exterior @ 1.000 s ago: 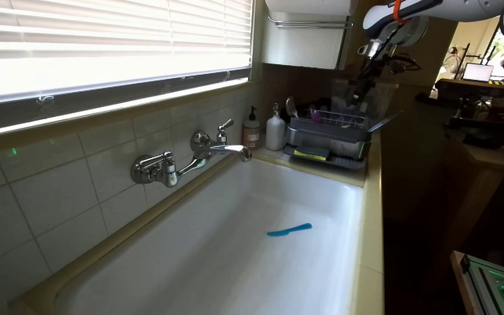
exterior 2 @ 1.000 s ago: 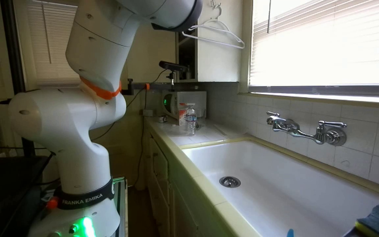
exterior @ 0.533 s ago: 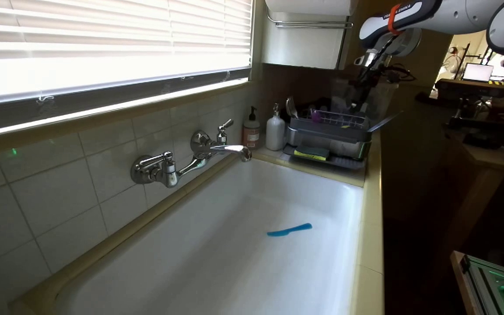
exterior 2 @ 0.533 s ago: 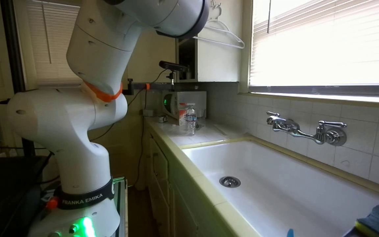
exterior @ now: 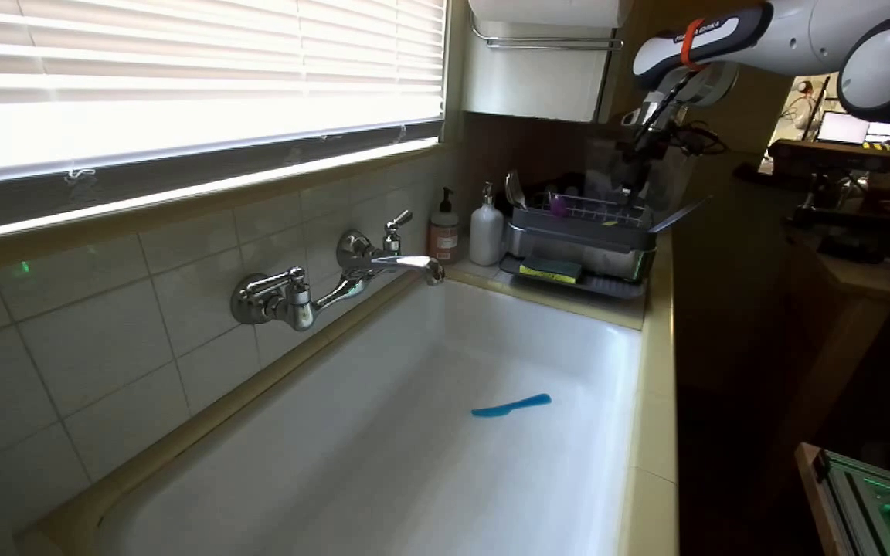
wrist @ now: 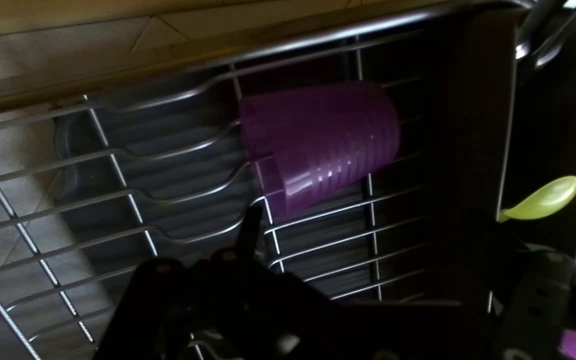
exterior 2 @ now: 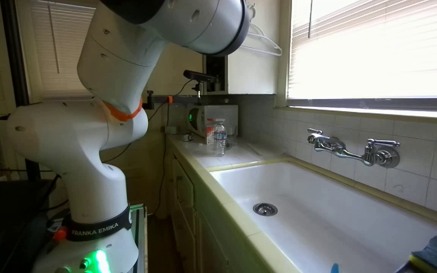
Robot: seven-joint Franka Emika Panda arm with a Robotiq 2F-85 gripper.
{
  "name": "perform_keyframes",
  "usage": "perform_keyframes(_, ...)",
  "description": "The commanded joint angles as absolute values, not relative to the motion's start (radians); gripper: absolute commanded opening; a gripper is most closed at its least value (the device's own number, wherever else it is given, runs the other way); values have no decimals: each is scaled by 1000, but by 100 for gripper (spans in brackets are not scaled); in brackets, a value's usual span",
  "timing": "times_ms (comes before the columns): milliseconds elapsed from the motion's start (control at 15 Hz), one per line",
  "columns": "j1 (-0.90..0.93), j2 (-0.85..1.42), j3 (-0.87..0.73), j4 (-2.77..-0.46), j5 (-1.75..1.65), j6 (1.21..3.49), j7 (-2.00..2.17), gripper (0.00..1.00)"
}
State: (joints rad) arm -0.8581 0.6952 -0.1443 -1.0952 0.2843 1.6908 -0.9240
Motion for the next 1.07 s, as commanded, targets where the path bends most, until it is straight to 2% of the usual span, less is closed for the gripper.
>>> perform_keyframes(0, -897, 773, -106, -981, 279, 1621, -945, 100)
perform_keyframes(1000, -900, 852, -87, -918, 305, 1592, -1005, 100)
